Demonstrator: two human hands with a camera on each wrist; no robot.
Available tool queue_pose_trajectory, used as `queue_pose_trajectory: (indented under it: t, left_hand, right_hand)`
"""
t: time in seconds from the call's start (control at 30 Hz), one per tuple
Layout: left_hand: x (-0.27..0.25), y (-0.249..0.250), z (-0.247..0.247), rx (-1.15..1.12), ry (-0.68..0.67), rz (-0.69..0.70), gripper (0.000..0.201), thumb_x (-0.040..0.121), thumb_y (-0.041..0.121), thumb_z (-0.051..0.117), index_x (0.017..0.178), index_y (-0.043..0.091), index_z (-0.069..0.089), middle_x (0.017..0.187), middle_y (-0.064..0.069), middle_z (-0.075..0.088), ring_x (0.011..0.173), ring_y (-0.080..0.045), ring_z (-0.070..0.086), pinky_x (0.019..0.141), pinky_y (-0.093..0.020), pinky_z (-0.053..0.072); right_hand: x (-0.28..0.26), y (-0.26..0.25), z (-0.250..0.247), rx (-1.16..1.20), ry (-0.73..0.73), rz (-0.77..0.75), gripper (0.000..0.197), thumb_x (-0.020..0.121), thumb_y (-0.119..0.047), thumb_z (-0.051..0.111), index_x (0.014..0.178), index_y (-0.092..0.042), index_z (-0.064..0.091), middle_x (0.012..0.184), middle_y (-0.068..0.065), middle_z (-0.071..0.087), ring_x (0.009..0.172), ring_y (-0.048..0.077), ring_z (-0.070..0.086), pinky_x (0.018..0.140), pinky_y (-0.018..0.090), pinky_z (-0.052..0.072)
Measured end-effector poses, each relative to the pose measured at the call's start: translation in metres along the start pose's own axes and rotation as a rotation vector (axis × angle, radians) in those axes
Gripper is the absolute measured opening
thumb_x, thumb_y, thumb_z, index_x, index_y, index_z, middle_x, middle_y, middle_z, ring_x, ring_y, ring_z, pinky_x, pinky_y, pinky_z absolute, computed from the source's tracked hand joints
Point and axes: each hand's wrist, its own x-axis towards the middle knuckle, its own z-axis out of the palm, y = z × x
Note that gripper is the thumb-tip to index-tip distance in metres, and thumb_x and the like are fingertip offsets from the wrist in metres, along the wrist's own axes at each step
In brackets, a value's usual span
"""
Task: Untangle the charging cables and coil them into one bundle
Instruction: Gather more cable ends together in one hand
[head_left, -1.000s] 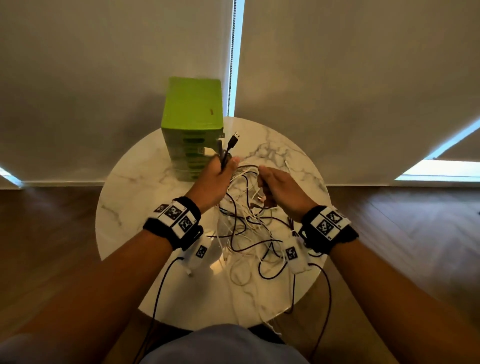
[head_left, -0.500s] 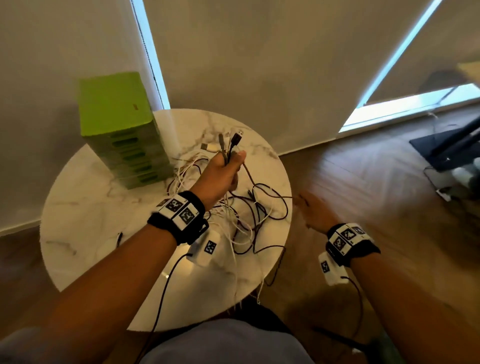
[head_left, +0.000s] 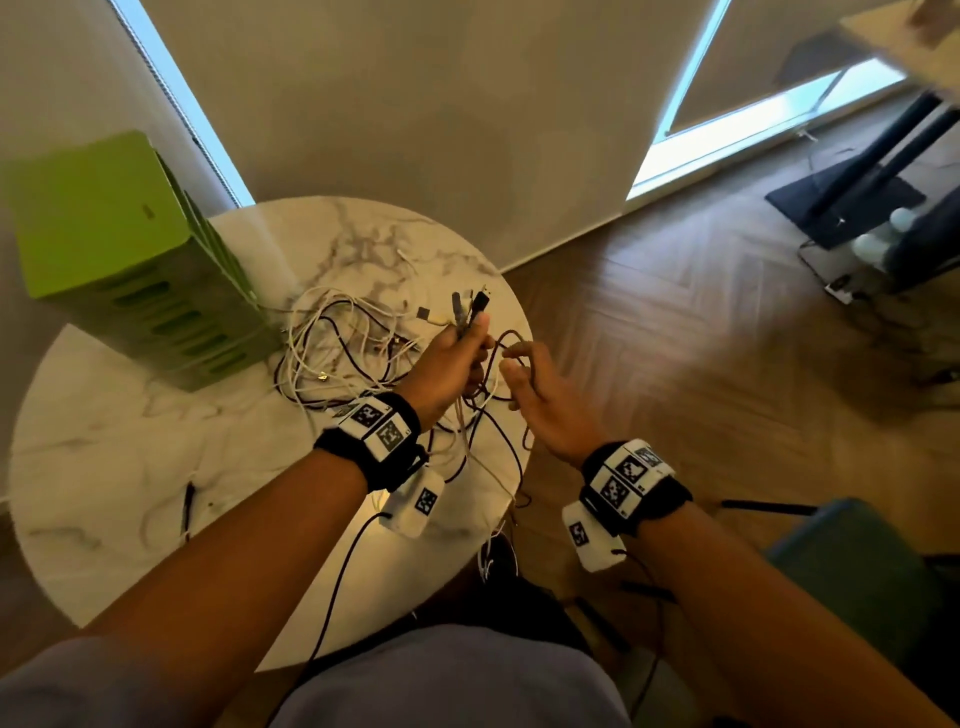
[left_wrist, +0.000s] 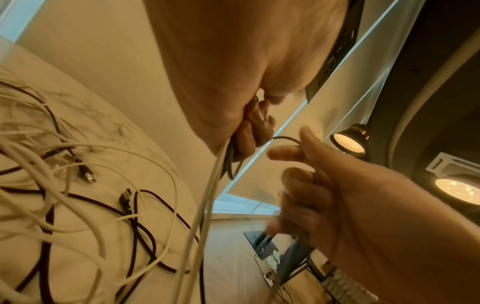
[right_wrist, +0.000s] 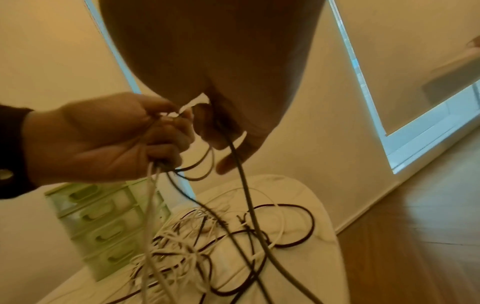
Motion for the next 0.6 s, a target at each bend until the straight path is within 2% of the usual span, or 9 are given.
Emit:
queue_pose_trajectory:
  t: [0.03,0.1,0.2,0.27,0.33,0.43,0.5,0.57,0.6]
  left_hand:
    - [0.001,0.002,-0.004,-0.045,0.008,0.003,0.038,0.107,0.044,0.038,0.087,0.014,0.051,0.061,0.005,0.029,0.048,-0.008,0.026,0.045,-0.022,0.024]
    - [0.002,0.006,-0.015,-0.126,0.028,0.017,0.039,0.108,0.042,0.035,0.083,0.015,0.048,0.062,0.004,0.024,0.048,-0.008,0.022,0.044,-0.020,0.022]
    - [0.000,0.011,-0.029,-0.243,0.041,0.017,0.038,0.108,0.038,0.036,0.078,0.016,0.044,0.058,0.005,0.025,0.049,-0.009,0.023,0.044,-0.020,0.022]
    - [-0.002,0.014,-0.033,-0.300,0.035,0.010,0.039,0.109,0.037,0.036,0.077,0.016,0.043,0.056,0.007,0.027,0.050,-0.008,0.028,0.045,-0.019,0.024]
    - [-0.004,0.017,-0.030,-0.326,0.031,0.007,0.039,0.109,0.035,0.035,0.076,0.015,0.043,0.055,0.007,0.029,0.050,-0.008,0.033,0.045,-0.019,0.026]
    - [-0.005,0.018,-0.025,-0.340,0.033,0.030,0.041,0.110,0.033,0.033,0.075,0.014,0.043,0.053,0.007,0.031,0.049,-0.008,0.034,0.047,-0.019,0.028]
    - [-0.003,0.016,-0.024,-0.298,0.041,0.056,0.041,0.110,0.033,0.033,0.074,0.014,0.044,0.053,0.007,0.031,0.050,-0.009,0.033,0.050,-0.022,0.031]
    - [0.001,0.013,-0.027,-0.219,0.070,0.093,0.041,0.110,0.034,0.033,0.075,0.014,0.045,0.053,0.007,0.034,0.053,-0.012,0.034,0.054,-0.026,0.034]
    - [0.003,0.012,-0.029,-0.170,0.101,0.107,0.041,0.109,0.036,0.033,0.076,0.014,0.046,0.054,0.008,0.036,0.055,-0.013,0.035,0.057,-0.028,0.034]
  right_hand:
    - [0.001,0.002,-0.007,-0.004,0.068,-0.007,0.028,0.107,-0.039,0.035,0.121,-0.017,0.047,0.085,0.009,0.061,0.067,0.025,0.061,0.057,0.026,0.055]
    - [0.004,0.017,-0.024,-0.101,0.170,0.008,0.031,0.108,-0.037,0.033,0.111,-0.014,0.054,0.080,-0.003,0.058,0.066,0.012,0.056,0.058,0.017,0.046]
    - [0.003,0.055,-0.048,-0.300,0.112,0.073,0.034,0.108,-0.039,0.034,0.104,-0.017,0.060,0.090,-0.003,0.064,0.076,0.008,0.058,0.069,0.028,0.046]
    - [0.003,0.072,-0.048,-0.366,-0.021,0.142,0.028,0.107,-0.038,0.037,0.108,-0.022,0.061,0.100,-0.002,0.065,0.085,0.011,0.061,0.079,0.031,0.046]
    - [0.006,0.074,-0.035,-0.323,-0.098,0.153,0.025,0.106,-0.035,0.044,0.121,-0.023,0.060,0.111,-0.004,0.063,0.103,0.014,0.061,0.093,0.035,0.049]
    - [0.014,0.043,-0.008,-0.137,-0.220,0.135,0.037,0.102,-0.038,0.053,0.137,-0.024,0.049,0.116,-0.009,0.063,0.115,0.009,0.058,0.104,0.035,0.045]
    - [0.019,0.018,0.006,-0.099,-0.337,0.114,0.049,0.100,-0.042,0.055,0.143,-0.025,0.040,0.118,-0.006,0.066,0.117,0.011,0.059,0.099,0.029,0.045]
    - [0.022,0.001,0.016,-0.182,-0.390,0.033,0.050,0.099,-0.045,0.055,0.141,-0.021,0.040,0.103,0.000,0.069,0.100,0.013,0.064,0.086,0.026,0.047]
    - [0.022,-0.005,0.018,-0.224,-0.378,-0.029,0.045,0.100,-0.045,0.054,0.136,-0.019,0.045,0.093,0.000,0.068,0.089,0.013,0.064,0.080,0.026,0.047]
